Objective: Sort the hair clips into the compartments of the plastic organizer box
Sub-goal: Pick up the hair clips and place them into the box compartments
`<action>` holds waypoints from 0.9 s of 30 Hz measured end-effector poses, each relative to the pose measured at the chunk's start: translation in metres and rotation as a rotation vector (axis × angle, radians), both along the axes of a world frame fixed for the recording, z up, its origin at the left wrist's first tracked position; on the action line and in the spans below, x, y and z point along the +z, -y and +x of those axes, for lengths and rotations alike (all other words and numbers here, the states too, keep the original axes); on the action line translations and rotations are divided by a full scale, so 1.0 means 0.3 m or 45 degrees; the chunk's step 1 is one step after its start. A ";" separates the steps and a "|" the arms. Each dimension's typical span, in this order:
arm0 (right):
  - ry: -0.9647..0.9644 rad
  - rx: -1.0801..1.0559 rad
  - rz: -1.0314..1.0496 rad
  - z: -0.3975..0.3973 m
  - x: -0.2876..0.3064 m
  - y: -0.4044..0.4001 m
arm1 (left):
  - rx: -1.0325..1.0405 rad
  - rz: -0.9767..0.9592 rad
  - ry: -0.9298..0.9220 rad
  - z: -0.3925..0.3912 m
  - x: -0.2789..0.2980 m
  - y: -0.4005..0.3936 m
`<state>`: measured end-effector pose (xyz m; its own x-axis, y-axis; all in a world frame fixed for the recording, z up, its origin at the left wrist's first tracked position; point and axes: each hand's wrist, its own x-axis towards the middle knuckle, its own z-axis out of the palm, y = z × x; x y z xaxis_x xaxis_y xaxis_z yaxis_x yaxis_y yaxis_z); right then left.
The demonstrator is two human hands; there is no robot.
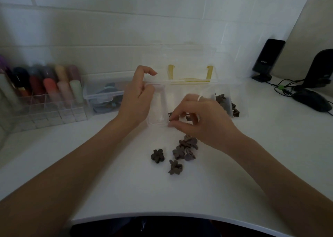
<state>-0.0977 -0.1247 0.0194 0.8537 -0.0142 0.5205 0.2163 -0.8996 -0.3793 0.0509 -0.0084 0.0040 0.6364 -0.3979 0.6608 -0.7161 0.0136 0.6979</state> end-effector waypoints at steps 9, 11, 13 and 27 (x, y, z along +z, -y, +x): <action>-0.415 0.266 -0.265 -0.005 -0.034 -0.082 | -0.004 -0.023 -0.021 0.005 -0.006 0.006; -0.426 0.264 -0.249 -0.003 -0.032 -0.077 | -0.006 -0.024 -0.019 0.004 -0.007 0.005; -0.394 0.255 -0.199 -0.001 -0.035 -0.069 | -0.010 -0.025 -0.023 0.004 -0.005 0.005; 0.641 -0.587 0.352 -0.019 0.048 0.124 | 0.048 0.039 -0.111 0.073 0.016 -0.032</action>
